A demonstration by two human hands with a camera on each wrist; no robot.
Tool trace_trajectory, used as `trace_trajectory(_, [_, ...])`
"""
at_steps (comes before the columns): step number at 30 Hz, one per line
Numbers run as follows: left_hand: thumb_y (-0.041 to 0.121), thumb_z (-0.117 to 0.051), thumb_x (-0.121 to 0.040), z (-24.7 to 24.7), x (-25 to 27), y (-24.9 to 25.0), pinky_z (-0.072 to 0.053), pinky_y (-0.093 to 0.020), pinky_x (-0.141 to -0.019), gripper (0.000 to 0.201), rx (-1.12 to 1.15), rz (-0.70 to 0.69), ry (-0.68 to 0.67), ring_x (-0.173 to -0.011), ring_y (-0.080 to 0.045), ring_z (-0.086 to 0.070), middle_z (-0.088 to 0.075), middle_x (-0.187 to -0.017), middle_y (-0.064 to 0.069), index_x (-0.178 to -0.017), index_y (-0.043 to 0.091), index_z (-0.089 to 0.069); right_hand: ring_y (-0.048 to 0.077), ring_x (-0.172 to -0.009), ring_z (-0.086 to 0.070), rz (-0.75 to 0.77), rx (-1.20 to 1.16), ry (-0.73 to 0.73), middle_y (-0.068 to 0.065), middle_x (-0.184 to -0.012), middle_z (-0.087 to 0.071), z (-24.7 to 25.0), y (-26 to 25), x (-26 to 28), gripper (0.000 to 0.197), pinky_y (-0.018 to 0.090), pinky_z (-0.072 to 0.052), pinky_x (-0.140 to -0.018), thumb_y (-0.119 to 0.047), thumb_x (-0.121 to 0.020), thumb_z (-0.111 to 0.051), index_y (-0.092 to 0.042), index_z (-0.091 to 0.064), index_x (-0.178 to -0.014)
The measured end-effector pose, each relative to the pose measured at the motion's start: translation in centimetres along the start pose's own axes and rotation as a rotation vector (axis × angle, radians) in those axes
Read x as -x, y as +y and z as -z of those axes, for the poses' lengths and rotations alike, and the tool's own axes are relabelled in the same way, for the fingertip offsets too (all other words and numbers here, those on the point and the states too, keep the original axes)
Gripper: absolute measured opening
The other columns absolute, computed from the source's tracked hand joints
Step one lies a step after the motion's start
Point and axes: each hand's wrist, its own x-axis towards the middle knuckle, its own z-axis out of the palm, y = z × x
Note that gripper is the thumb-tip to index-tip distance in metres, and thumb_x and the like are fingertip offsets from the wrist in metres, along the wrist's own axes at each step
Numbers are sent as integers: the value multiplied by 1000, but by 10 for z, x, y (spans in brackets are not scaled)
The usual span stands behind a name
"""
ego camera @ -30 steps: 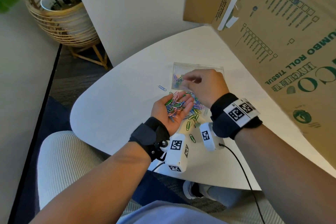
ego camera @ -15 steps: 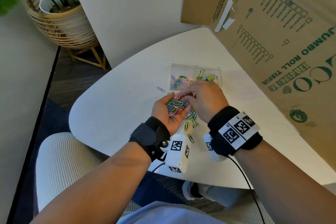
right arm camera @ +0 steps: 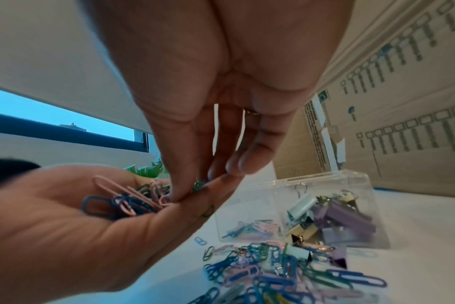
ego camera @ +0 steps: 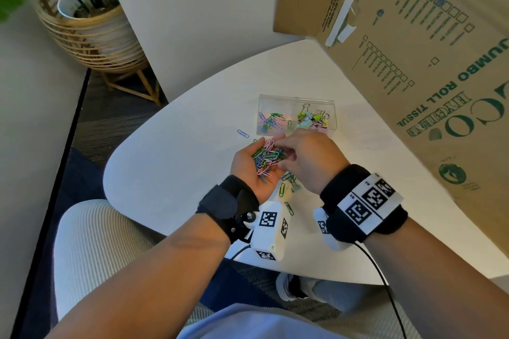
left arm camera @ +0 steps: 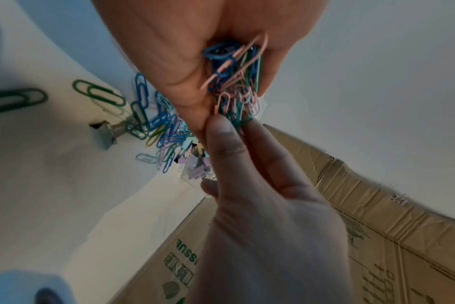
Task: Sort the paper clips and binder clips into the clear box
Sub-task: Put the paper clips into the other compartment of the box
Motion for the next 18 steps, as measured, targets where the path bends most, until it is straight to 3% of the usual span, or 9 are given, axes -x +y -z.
trace_trajectory(2, [26,-37,-99,-1,0,-3,-56,-33,-65,38,-35,-7,17,-71,-29,-68,-68,-91,-18,-111,-1,-62,22,-103,-54,23,89,-3,4,-110,-60,-1,-3,-1,32,27,-37,-79,-29,-88,-66,-21,-66,-119])
trace_trajectory(4, [25,-38,-99,-1,1,-5,-45,-31,-79,37,-53,-9,51,-74,-27,-64,-68,-87,-17,-105,-1,-63,23,-101,-57,50,139,-16,4,-106,-62,-4,-5,-2,22,28,-41,-77,-28,-88,-65,-20,-69,-109])
trace_trajectory(8, [26,-39,-99,3,1,-5,-38,-26,-71,36,-12,24,54,-60,-21,-58,-64,-71,-13,-94,-1,-63,24,-89,-60,30,130,-62,3,-93,-64,-5,-6,-3,12,34,-49,-73,-27,-88,-61,-21,-70,-93])
trace_trajectory(11, [28,-35,-100,3,2,-4,-51,-27,-59,37,-16,32,28,-49,-21,-60,-65,-69,-13,-98,0,-60,22,-86,-60,-14,57,-54,-1,-91,-66,1,-6,0,14,32,-49,-73,-30,-89,-59,-25,-72,-91])
trace_trajectory(14, [27,-33,-101,1,2,-2,-56,-31,-55,38,-19,18,10,-56,-26,-66,-69,-77,-17,-102,0,-59,17,-83,-62,-22,-37,-26,-7,-88,-68,2,-1,0,13,32,-48,-80,-29,-89,-61,-26,-73,-86])
trace_trajectory(18, [27,-35,-100,0,2,-2,-60,-39,-66,38,-37,13,4,-73,-31,-71,-70,-90,-21,-105,-1,-61,4,-85,-61,-85,-306,28,-20,-90,-63,1,7,-2,8,21,-47,-85,-20,-86,-68,-18,-76,-87])
